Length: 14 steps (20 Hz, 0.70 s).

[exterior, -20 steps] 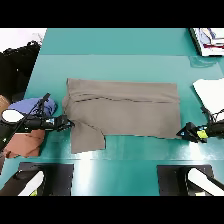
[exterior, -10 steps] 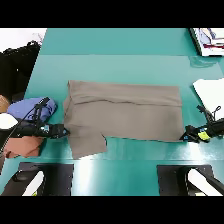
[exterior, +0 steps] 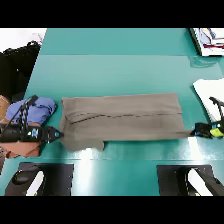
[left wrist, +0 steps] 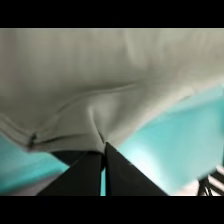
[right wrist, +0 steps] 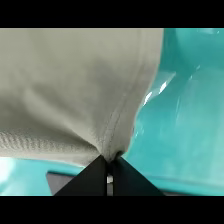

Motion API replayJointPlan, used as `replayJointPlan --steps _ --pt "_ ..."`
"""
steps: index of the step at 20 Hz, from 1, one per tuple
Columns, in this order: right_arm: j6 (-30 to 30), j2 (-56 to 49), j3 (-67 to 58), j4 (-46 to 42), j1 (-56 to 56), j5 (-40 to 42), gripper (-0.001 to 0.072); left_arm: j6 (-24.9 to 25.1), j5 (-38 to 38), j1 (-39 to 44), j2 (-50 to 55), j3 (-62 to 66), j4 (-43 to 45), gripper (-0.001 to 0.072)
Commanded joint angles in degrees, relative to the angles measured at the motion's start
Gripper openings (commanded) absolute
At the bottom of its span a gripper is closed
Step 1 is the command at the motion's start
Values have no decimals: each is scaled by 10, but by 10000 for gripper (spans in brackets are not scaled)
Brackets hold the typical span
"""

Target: Fold the shirts.

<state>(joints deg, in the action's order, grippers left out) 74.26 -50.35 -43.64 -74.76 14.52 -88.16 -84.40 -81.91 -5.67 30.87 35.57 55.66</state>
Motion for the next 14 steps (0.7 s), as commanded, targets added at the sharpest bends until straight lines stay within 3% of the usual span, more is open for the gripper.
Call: replayJointPlan --steps 1,5,10,11,12,13,14 --pt "17 -82 -89 -2 -57 45 14 42 108 0 89 44 1 24" --pt "19 -236 -220 8 -98 57 14 80 202 0 266 115 -8 25" --pt "18 -378 -349 82 -104 62 31 99 230 0 439 219 -22 27" --pt "18 -400 -371 92 -103 61 197 99 230 0 457 236 -27 36" --pt "18 -419 -393 92 -103 59 391 98 231 0 472 252 -34 254" --pt "18 -434 -410 90 -102 53 451 97 234 0 481 264 -41 435" --pt "18 -445 -420 87 -98 49 451 97 233 0 482 276 -45 428"
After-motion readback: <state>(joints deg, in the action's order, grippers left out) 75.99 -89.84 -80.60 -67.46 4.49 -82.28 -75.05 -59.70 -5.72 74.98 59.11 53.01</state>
